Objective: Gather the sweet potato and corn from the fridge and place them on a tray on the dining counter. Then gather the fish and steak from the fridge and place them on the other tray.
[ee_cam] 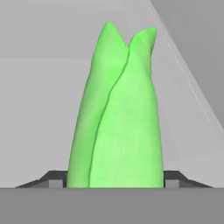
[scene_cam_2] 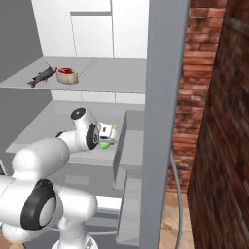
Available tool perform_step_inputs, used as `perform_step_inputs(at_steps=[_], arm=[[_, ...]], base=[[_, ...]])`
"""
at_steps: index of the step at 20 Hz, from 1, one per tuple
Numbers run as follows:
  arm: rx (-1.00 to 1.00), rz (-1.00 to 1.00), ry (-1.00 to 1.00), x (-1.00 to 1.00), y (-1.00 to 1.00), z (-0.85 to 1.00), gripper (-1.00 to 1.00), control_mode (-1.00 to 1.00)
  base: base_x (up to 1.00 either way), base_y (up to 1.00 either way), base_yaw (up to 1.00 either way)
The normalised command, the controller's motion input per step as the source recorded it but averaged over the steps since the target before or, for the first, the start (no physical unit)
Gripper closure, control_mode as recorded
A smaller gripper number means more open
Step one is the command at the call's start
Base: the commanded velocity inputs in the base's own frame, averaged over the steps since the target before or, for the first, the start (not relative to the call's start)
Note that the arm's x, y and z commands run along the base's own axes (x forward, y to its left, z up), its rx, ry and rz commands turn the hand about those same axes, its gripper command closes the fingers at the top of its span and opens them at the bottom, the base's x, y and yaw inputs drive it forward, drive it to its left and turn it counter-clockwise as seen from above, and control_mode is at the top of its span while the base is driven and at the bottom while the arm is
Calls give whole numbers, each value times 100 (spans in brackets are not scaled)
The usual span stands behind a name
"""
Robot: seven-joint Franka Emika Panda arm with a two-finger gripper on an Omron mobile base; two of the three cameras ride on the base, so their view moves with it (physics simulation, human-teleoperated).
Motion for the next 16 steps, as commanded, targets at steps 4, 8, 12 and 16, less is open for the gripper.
perform_step_inputs(at_steps=[4,8,12,16], arm=[[1,0,-6,-79,17,72,100,-100],[6,0,0,-66,10,88,100,-100],[8,0,2,-70,14,73,100,-100],[8,0,7,-67,18,73,100,-100]], base=[[0,0,0],[0,0,0],[0,0,0],[0,0,0]])
